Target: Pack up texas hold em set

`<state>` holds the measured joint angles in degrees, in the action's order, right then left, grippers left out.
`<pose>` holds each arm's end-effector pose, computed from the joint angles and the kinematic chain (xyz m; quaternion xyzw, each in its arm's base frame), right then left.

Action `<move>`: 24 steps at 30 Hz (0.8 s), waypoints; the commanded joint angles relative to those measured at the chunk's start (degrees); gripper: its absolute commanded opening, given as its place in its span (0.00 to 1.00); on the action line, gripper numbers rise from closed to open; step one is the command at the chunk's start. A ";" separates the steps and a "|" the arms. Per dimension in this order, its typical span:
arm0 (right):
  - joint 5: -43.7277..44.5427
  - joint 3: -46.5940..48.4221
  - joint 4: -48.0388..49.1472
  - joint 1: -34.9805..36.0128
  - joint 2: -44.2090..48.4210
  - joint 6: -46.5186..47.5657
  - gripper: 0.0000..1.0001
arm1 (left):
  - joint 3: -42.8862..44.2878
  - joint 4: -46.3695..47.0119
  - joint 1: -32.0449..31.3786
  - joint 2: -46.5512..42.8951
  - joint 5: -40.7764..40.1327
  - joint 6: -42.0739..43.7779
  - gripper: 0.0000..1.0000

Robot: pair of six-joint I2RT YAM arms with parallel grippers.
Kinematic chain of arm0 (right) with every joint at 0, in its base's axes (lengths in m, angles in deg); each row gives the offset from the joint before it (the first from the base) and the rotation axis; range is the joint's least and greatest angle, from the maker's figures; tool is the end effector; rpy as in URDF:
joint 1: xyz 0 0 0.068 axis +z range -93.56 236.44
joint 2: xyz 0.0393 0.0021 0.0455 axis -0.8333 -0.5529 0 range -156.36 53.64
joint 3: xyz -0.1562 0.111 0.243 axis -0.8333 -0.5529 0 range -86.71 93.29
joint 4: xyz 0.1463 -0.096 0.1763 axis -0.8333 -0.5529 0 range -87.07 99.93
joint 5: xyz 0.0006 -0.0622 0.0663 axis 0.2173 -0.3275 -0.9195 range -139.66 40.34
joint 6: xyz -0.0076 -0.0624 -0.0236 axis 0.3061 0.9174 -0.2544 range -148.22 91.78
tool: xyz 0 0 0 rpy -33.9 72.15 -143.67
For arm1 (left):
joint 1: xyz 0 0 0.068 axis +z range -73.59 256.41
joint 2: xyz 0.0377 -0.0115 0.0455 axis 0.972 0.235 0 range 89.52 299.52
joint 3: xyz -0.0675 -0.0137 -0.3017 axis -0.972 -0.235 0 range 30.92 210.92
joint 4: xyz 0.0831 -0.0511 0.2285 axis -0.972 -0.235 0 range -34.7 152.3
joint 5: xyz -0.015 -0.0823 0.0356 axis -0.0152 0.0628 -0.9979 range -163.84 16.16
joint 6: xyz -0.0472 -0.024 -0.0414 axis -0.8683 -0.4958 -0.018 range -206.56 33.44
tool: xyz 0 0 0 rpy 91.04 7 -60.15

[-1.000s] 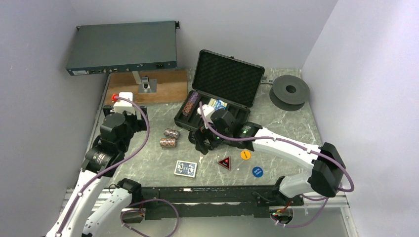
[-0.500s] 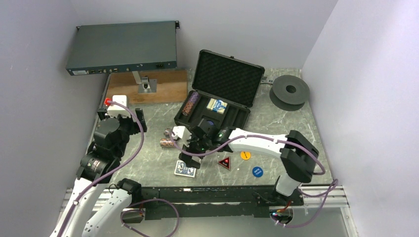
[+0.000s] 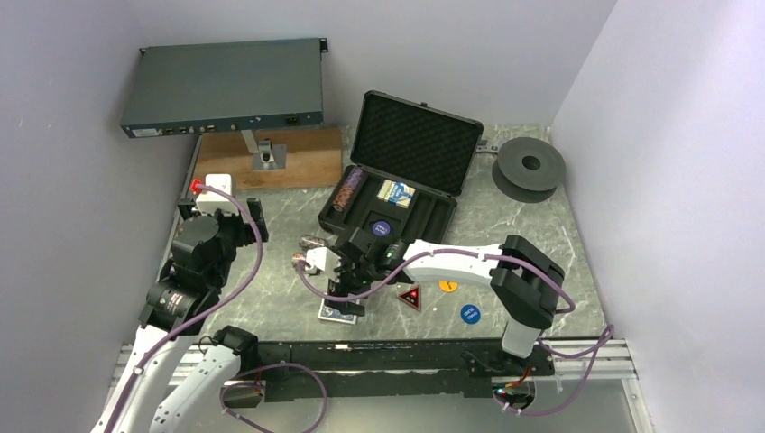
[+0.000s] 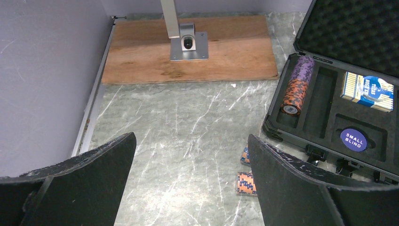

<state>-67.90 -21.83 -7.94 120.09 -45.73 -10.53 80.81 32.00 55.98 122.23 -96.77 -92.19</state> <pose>0.1490 0.3388 0.2309 -0.6479 0.6754 0.2625 0.2347 0.0911 -0.0117 0.3740 -0.0237 0.7772 0.0144 0.6287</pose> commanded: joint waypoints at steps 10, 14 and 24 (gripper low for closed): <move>4.22 0.08 5.34 1.90 -1.39 2.50 1.00 | 2.19 0.67 0.21 -0.47 -1.06 -0.70 0.96; 5.52 1.01 4.64 2.45 -2.58 2.35 1.00 | 2.22 0.67 0.21 -0.52 -1.05 -0.61 0.96; 8.05 2.51 5.07 3.65 -4.52 0.17 1.00 | 2.23 0.26 0.21 -1.39 -3.10 -0.99 1.00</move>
<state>-60.62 -21.85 -4.92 123.24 -49.97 -9.44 80.88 31.80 55.98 121.88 -97.61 -92.21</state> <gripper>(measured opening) 0.994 0.989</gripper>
